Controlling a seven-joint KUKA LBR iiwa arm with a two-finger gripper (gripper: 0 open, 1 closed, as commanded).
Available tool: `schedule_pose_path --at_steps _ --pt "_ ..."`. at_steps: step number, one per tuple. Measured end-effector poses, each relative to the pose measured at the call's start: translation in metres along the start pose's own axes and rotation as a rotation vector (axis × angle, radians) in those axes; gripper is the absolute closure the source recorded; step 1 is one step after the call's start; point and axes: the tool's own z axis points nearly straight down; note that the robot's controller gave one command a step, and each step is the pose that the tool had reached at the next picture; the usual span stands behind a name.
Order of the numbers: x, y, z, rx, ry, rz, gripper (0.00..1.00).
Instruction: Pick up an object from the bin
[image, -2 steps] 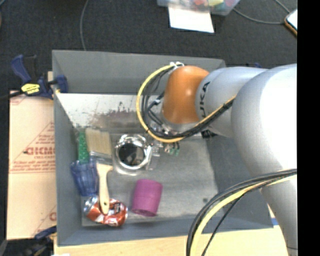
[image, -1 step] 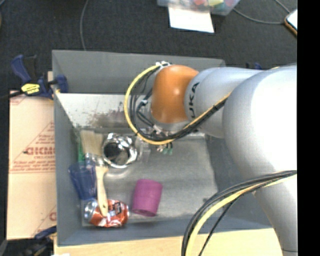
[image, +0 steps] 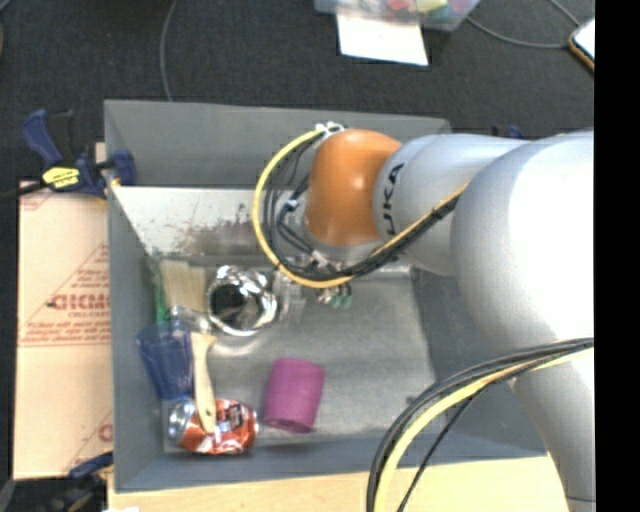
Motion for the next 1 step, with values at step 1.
schedule_pose_path --at_steps 1 --pt "0.0014 -0.0017 -0.0233 0.001 0.006 -0.006 1.00"
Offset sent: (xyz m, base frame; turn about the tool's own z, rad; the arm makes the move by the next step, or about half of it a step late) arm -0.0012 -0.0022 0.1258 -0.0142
